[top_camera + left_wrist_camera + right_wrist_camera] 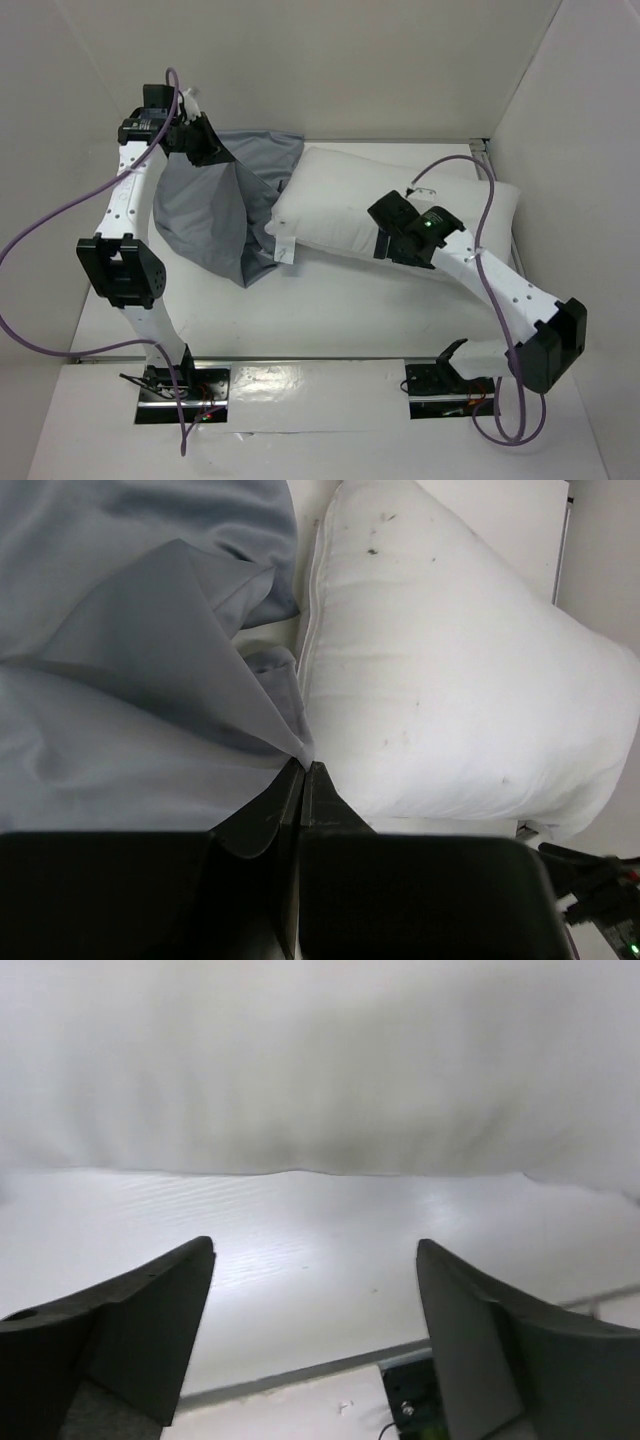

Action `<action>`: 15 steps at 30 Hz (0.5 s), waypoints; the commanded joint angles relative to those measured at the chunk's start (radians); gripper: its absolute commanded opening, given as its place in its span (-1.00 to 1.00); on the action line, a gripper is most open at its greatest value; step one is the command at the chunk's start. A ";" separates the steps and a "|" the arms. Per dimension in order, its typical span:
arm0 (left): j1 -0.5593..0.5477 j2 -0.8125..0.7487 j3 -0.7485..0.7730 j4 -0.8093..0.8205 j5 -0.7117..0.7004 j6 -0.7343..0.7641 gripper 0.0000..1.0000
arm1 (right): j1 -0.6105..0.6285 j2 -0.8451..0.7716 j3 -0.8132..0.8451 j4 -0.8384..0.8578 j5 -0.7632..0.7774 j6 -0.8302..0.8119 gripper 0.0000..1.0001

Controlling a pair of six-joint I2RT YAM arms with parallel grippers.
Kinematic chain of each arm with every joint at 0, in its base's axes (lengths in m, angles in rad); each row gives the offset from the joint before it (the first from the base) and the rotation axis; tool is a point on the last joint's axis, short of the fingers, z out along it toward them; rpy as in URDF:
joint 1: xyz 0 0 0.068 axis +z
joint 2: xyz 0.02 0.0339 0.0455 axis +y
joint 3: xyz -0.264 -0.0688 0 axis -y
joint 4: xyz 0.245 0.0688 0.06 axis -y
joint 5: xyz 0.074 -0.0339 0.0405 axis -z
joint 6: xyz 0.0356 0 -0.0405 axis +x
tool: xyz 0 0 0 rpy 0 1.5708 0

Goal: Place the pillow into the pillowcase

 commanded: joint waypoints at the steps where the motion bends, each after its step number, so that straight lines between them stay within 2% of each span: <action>1: 0.005 -0.064 0.009 0.023 0.045 -0.008 -1.00 | 0.063 -0.074 0.128 0.128 -0.011 -0.095 0.82; 4: 0.005 -0.073 -0.004 0.023 0.045 0.001 -1.00 | 0.079 0.009 0.209 0.198 -0.020 -0.132 0.97; 5: 0.005 -0.073 -0.005 0.023 0.045 0.001 -1.00 | 0.079 0.082 0.231 0.218 -0.020 -0.144 1.00; 9: 0.005 -0.082 -0.026 0.023 0.045 0.001 -1.00 | 0.079 0.325 0.390 0.319 -0.056 -0.202 1.00; 11: 0.005 -0.082 -0.026 0.023 0.036 0.001 -1.00 | 0.068 0.470 0.459 0.319 -0.068 -0.212 1.00; 14: -0.004 -0.082 -0.037 0.014 0.027 0.001 -1.00 | 0.056 0.588 0.527 0.310 -0.091 -0.212 1.00; 15: -0.004 -0.082 -0.037 0.014 0.027 0.001 -1.00 | 0.043 0.600 0.527 0.328 -0.112 -0.230 0.86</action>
